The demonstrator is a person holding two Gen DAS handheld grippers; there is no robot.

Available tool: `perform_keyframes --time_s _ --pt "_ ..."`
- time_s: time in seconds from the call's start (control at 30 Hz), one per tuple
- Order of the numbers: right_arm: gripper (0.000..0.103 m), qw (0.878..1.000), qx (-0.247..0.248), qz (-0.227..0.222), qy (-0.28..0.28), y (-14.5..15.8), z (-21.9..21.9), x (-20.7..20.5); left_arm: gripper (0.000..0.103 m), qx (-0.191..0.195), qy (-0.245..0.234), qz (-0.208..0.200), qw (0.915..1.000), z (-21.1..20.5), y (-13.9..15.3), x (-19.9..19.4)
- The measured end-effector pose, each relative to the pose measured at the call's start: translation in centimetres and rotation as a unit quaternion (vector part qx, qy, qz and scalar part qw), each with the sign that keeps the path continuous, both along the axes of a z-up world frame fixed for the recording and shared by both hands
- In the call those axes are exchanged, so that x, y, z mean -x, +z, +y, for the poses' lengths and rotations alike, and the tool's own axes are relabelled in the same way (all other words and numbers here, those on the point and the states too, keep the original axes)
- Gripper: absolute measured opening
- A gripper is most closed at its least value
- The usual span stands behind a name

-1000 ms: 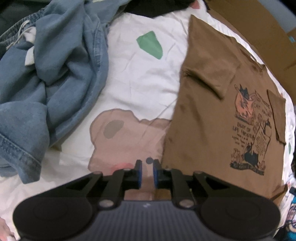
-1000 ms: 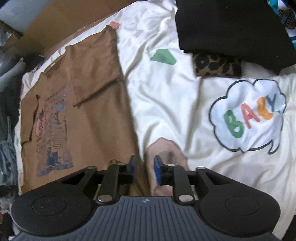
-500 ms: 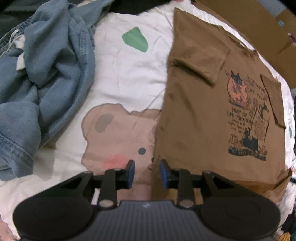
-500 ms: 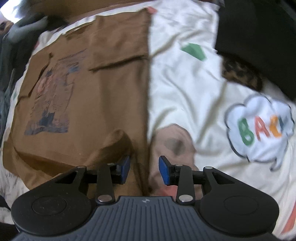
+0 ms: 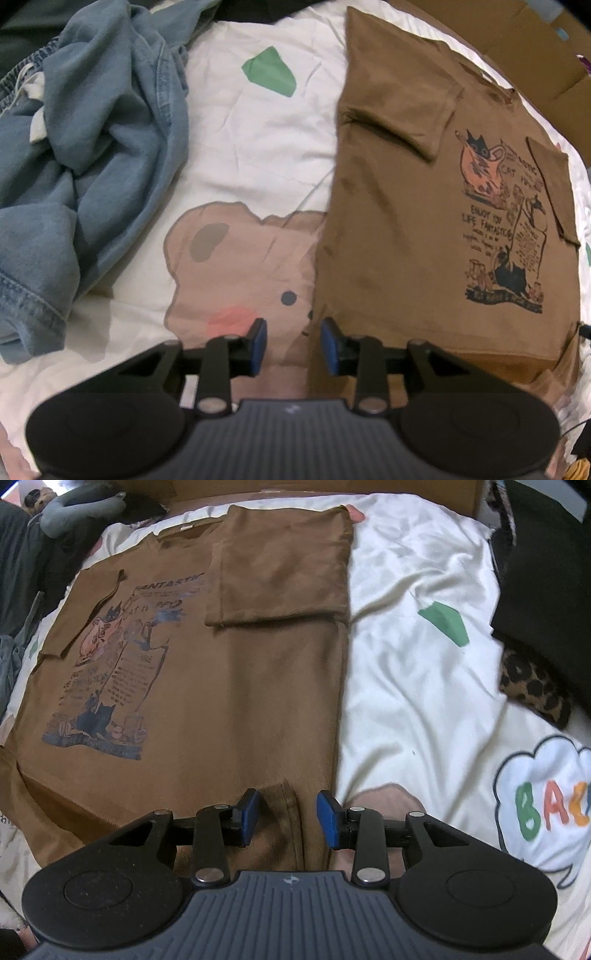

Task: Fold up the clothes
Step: 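Pinch the brown shirt hem with the right tool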

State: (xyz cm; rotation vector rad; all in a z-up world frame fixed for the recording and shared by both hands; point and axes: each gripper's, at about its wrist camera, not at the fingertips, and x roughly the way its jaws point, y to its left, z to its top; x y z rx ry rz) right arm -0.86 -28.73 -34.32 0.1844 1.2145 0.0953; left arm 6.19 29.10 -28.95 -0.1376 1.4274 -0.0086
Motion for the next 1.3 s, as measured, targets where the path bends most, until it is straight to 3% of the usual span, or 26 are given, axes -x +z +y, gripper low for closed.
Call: perform_keyframes --time_s 0.37,0.47,0.5,0.73,0.87,1.0,1.17,1.3 --pt "0.038 0.999 0.013 0.028 0.031 -1.8 1.2 -0.4 0.035 -0.002 -0.005 -0.017 0.9998 0.4 0.7 0.0" --pt "0.009 0.999 0.005 0.036 0.030 -2.1 1.1 -0.2 0.036 0.001 -0.016 -0.020 0.9997 -0.2 0.6 -0.1" --pt "0.008 0.999 0.004 0.035 0.028 -2.0 1.1 -0.2 0.036 0.001 -0.023 -0.021 0.9995 -0.5 0.6 -0.1" --pt "0.007 0.999 0.001 0.031 0.012 -0.8 0.4 0.3 0.042 -0.012 -0.078 -0.042 0.9960 -3.0 0.2 0.1" --pt "0.007 1.000 -0.001 0.029 -0.006 -0.1 -0.5 0.8 0.042 -0.042 -0.103 -0.045 0.9927 -3.9 -0.7 0.4" --pt "0.007 0.999 -0.003 0.034 -0.021 -0.1 -1.1 1.3 0.041 -0.035 -0.116 -0.045 0.9916 -4.2 -1.1 0.9" --pt "0.007 0.999 -0.005 0.037 -0.026 -0.2 -1.4 1.7 0.028 -0.039 -0.122 -0.057 0.9902 -4.5 -1.2 1.2" --pt "0.007 0.999 -0.009 0.037 -0.031 0.0 -1.5 1.3 0.027 -0.035 -0.126 -0.054 0.9899 -4.8 -1.5 0.9"
